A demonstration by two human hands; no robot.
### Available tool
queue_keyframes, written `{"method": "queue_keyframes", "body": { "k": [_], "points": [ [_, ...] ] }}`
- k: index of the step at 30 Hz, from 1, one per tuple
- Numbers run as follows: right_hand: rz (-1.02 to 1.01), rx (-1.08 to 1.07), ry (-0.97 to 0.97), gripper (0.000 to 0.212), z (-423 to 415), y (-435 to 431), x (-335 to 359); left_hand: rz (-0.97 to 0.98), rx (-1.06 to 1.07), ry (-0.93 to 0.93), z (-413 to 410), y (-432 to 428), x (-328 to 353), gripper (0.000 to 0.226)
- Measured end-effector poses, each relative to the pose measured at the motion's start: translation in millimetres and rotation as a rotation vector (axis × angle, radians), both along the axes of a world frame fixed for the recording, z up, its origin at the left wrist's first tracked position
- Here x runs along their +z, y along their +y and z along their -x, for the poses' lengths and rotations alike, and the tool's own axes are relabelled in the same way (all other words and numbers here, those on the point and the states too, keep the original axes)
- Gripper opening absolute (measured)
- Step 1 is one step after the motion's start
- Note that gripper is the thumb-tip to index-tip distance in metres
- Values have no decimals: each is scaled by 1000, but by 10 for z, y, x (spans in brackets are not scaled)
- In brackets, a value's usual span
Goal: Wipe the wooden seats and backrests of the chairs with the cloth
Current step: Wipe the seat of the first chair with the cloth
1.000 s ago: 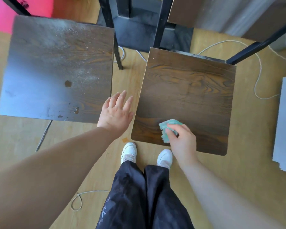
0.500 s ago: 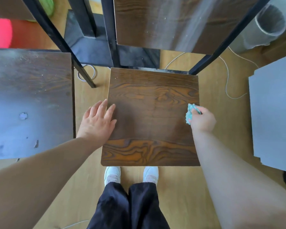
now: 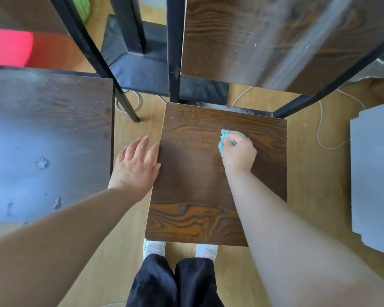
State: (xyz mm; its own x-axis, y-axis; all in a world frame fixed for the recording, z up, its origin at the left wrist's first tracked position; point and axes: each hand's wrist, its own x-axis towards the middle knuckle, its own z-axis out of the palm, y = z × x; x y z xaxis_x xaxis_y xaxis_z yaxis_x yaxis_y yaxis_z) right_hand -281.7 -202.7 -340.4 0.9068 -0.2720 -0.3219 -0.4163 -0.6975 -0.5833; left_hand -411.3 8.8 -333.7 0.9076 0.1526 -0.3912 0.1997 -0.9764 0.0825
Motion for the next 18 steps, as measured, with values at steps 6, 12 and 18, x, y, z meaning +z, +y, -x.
{"method": "queue_keyframes", "body": {
  "k": [6,12,18],
  "points": [
    [-3,238,-11,29,-157,839,-44,-24,15,-21,2,215,-58,57],
    [1,411,-19,29,-276,1239,-72,-8,56,-53,-9,354,-119,57],
    [66,597,-40,30,-322,1338,-55,16,92,-50,118,415,-134,58]
  ]
}}
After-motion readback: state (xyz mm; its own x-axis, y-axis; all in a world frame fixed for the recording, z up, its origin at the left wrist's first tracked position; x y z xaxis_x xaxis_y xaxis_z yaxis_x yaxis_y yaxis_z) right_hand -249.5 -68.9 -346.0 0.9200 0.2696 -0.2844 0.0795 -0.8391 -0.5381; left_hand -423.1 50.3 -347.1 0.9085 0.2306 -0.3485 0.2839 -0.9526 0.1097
